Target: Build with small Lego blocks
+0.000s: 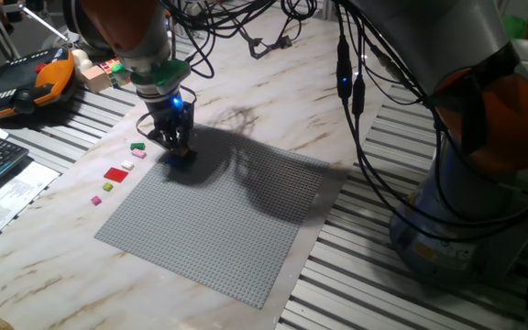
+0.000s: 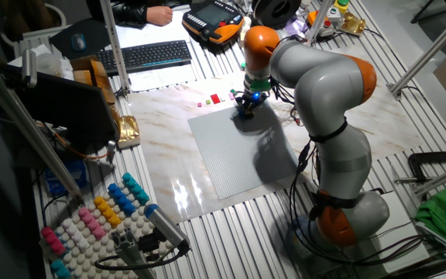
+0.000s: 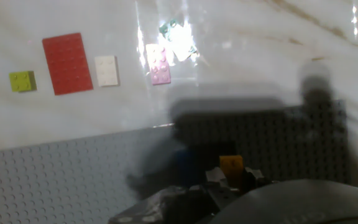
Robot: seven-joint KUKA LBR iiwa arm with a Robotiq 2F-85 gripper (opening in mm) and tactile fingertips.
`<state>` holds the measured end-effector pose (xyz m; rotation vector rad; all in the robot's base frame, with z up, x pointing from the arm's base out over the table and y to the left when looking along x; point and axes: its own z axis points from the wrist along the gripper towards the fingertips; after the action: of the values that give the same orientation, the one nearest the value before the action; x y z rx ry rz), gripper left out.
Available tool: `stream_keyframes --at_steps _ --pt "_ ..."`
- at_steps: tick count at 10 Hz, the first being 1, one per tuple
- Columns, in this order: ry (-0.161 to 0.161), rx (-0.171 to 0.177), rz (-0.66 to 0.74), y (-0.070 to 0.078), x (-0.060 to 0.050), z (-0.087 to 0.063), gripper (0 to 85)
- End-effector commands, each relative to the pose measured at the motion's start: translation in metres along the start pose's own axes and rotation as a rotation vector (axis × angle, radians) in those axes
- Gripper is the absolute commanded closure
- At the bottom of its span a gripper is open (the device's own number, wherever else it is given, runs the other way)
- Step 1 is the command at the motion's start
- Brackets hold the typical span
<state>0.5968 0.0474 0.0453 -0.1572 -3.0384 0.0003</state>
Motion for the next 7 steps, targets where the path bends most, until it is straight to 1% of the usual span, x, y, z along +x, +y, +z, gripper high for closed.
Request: stream_keyframes --at_steps 1,2,3,4,5,7 --pt "-0.003 -0.001 0.005 0.0014 -0.0004 -0.0004 75.7" --pt "-0.005 -0.003 0.006 0.0024 -0.0014 0.0007 75.7" --pt "-0.011 0.004 -0.006 0.0016 -0.0027 0.0019 75.0" --pt "-0.017 0.025 -0.028 -0.0001 -0.0039 0.0028 74.3" --pt "-0.018 0.031 -0.046 -0.0017 -0.0049 0.0037 74.0" --pt "-0.017 0.031 -0.054 -0.0034 -0.006 0.0047 73.3"
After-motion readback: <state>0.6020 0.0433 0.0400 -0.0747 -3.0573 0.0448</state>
